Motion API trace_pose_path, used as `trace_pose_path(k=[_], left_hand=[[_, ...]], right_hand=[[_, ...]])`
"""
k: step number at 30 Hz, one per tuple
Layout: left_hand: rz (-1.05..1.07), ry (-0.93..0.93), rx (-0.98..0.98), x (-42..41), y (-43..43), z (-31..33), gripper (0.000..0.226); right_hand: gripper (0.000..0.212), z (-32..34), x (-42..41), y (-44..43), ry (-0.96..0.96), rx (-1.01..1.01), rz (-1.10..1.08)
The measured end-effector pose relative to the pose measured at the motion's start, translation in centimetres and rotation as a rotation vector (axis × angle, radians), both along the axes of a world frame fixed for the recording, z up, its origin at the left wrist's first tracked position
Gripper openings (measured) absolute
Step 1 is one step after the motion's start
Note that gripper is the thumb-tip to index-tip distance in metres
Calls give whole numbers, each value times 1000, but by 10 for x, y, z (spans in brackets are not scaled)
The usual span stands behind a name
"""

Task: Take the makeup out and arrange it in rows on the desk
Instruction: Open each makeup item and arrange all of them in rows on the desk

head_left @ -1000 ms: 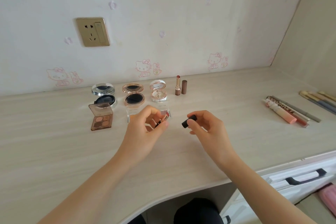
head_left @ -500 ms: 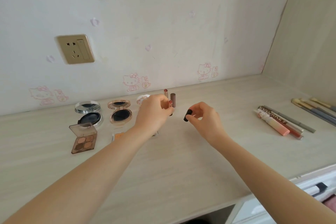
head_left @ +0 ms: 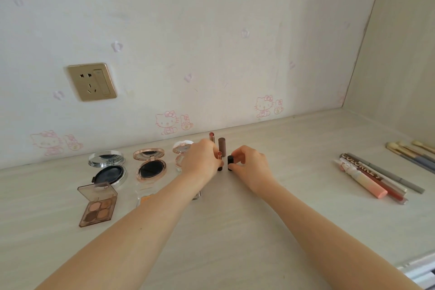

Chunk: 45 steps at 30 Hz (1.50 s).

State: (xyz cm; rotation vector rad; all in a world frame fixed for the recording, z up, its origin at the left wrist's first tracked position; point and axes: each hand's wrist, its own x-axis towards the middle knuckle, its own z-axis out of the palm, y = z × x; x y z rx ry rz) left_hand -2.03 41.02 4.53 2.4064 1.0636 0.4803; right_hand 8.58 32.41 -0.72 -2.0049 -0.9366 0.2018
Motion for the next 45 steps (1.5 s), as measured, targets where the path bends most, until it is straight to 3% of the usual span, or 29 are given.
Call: trace_pose_path(k=[21, 31, 39, 45], left_hand=[[51, 25, 43, 8, 11, -7, 11], [20, -28, 38, -2, 11, -1, 14], [-69, -18, 398, -25, -5, 9, 21], [-164, -88, 477, -27, -27, 5, 17]], right_hand=[[17, 0, 5, 18, -46, -53, 18], [29, 2, 9, 1, -133, -91, 50], [36, 13, 8, -58, -370, -174, 44], [32, 21, 8, -117, -466, -268, 5]])
